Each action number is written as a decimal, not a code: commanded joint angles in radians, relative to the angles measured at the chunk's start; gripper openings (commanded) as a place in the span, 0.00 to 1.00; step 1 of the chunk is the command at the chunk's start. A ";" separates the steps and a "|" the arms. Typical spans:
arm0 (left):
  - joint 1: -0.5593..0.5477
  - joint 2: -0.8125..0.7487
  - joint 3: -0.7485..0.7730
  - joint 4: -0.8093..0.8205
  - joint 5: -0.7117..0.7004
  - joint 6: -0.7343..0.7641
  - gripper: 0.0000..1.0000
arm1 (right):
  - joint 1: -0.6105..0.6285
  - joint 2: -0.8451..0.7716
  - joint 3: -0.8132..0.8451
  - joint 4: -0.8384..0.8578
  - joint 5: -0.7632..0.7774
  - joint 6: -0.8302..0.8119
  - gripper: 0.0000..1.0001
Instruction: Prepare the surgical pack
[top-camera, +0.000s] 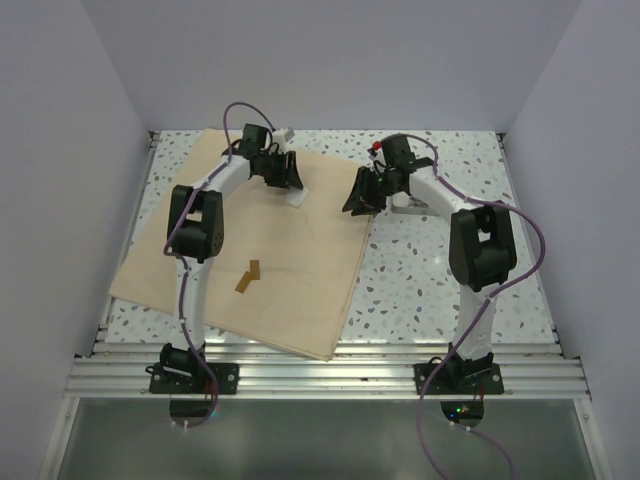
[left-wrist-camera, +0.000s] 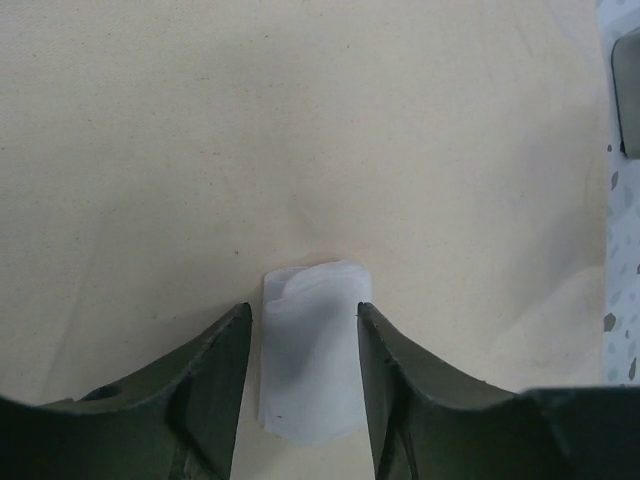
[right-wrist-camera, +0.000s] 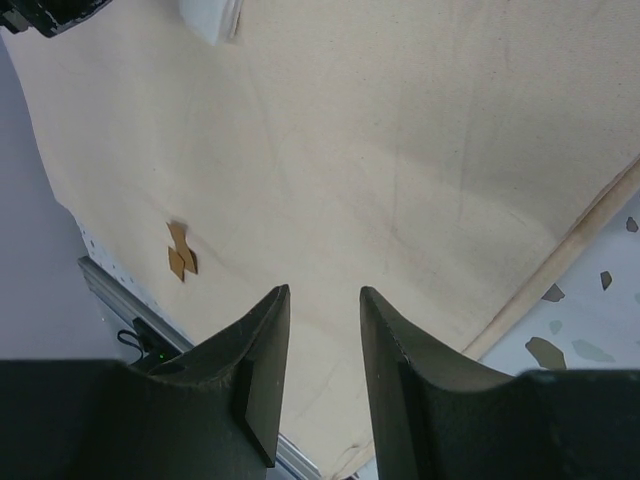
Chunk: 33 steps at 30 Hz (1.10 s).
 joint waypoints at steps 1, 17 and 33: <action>-0.007 -0.040 0.036 0.004 -0.016 0.033 0.52 | 0.000 -0.035 -0.004 0.024 -0.031 0.013 0.38; -0.007 -0.097 -0.061 -0.050 -0.061 0.111 0.60 | 0.001 -0.049 -0.024 0.032 -0.031 0.016 0.38; -0.045 -0.055 -0.082 -0.093 -0.074 0.125 0.52 | 0.001 -0.038 -0.019 0.040 -0.033 0.020 0.38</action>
